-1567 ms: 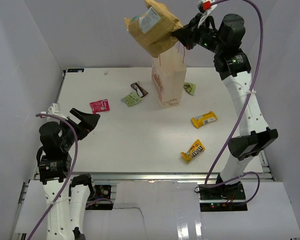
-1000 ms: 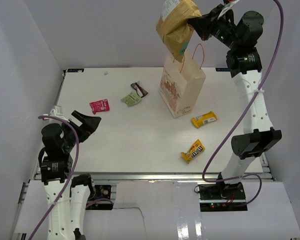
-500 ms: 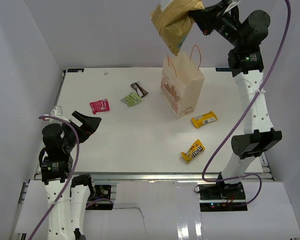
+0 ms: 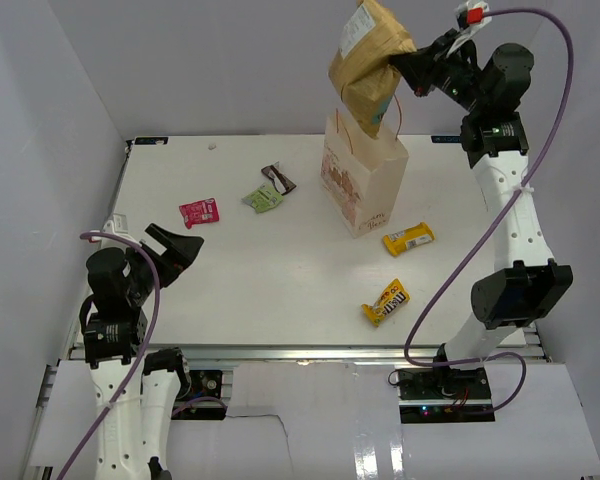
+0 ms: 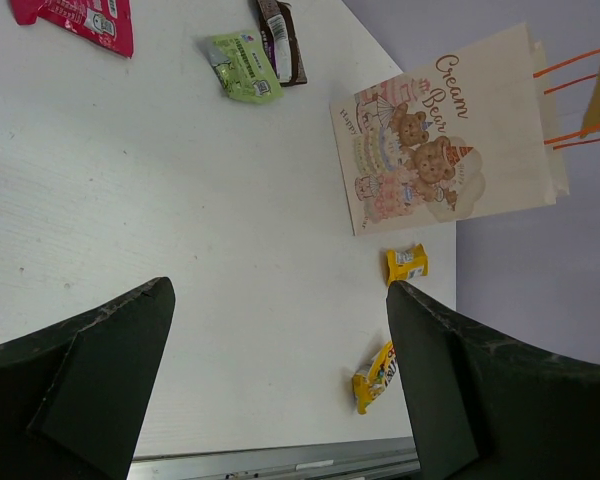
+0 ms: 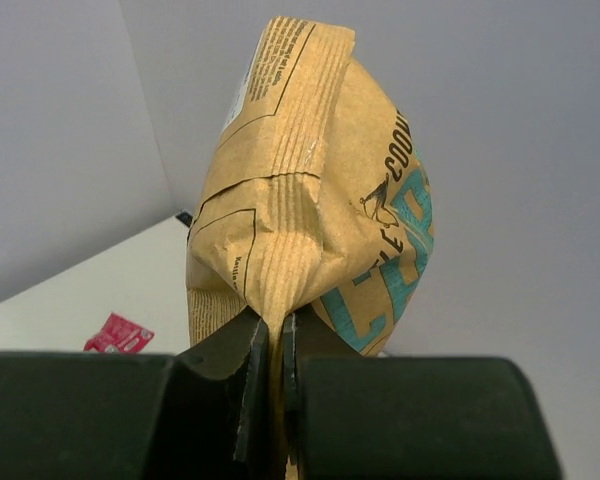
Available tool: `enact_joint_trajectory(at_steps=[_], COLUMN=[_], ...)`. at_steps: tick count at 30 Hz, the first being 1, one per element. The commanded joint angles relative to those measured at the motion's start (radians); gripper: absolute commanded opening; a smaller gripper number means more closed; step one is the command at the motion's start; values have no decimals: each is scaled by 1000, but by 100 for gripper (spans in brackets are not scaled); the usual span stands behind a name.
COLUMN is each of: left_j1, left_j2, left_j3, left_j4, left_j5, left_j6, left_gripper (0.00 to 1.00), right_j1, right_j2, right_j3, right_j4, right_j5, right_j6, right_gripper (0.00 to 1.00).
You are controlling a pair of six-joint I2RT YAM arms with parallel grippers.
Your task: Place the snacks into the paper bag
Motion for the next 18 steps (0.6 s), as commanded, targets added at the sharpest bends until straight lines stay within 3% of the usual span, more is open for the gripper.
enact_joint_trajectory(at_steps=[1, 5, 18], left_j1=[-2, -2, -2], left_j2=[-19, -22, -2], left_j3=[-11, -25, -58], left_j4=[12, 15, 42], left_j5=[7, 10, 35], left_j6=[2, 0, -1], left_gripper=[97, 97, 97], right_j1=[-1, -20, -29], right_j2=[-106, -161, -230], right_j3=[-111, -252, -415], right_j4=[57, 57, 5], right_j5=[2, -31, -61], right_j6=[-100, -143, -248], right_gripper=[8, 8, 8])
